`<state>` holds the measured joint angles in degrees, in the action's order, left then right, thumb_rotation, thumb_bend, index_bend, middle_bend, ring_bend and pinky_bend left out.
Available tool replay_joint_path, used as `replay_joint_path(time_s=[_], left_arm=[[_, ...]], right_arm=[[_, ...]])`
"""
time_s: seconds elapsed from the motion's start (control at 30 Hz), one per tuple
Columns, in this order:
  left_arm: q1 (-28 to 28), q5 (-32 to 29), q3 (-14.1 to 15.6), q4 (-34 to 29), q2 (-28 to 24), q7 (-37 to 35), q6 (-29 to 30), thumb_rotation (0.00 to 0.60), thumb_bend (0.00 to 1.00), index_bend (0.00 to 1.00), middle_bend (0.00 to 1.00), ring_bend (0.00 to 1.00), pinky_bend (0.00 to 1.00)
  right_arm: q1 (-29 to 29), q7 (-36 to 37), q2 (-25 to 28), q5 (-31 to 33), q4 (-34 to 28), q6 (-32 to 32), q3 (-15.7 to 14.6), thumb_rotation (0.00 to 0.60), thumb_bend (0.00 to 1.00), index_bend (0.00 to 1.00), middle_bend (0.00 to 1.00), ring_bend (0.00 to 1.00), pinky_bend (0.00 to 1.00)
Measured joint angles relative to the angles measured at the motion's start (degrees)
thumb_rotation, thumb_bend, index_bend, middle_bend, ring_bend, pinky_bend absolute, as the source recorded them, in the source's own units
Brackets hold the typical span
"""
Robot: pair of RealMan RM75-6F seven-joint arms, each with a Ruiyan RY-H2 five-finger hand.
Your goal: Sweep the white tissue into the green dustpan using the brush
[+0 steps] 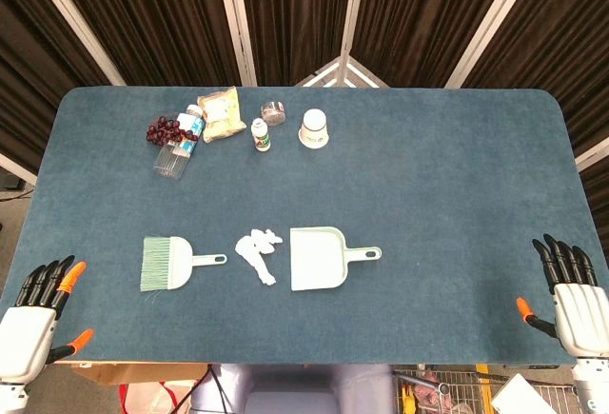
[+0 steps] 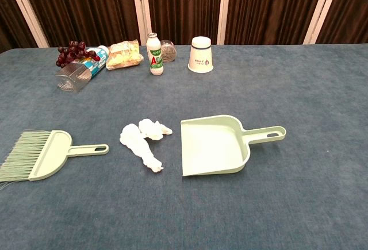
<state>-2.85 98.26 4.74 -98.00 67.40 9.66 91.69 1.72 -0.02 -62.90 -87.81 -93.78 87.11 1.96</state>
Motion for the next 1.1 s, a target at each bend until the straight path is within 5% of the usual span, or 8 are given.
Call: replay_joint_path(time_s=[0.87,0.97,1.1], left_arm=[[0.05,-0.09,-0.05,0.05,0.29,0.63,-0.22,0.6,0.03,0.0,0.0,0.0,0.03],[-0.02,-0.21,-0.09,0.04,0.26,0.6,-0.13,0.6,0.03,0.0,0.0,0.0,0.03],[-0.07,-0.35,-0.18,0.13,0.29,0.64,-0.04,0.6,0.03,0.0,0.0,0.0,0.03]], right_arm=[[0.56,-0.14,0.0,-1.2,-0.7,-0.95,-0.36,0.6,0.3,0.0,0.0,0.0,0.02],[1.08,-0.84,-0.05,-1.35,-1.34,-1.05,0.13,0.6,0.3,0.0,0.05,0.06,0.21],[2.9,-1.97,-0.21,-1.06,-2.21,-2.13,1.7,0.6,0.3,0.0,0.46,0.46,0.6]])
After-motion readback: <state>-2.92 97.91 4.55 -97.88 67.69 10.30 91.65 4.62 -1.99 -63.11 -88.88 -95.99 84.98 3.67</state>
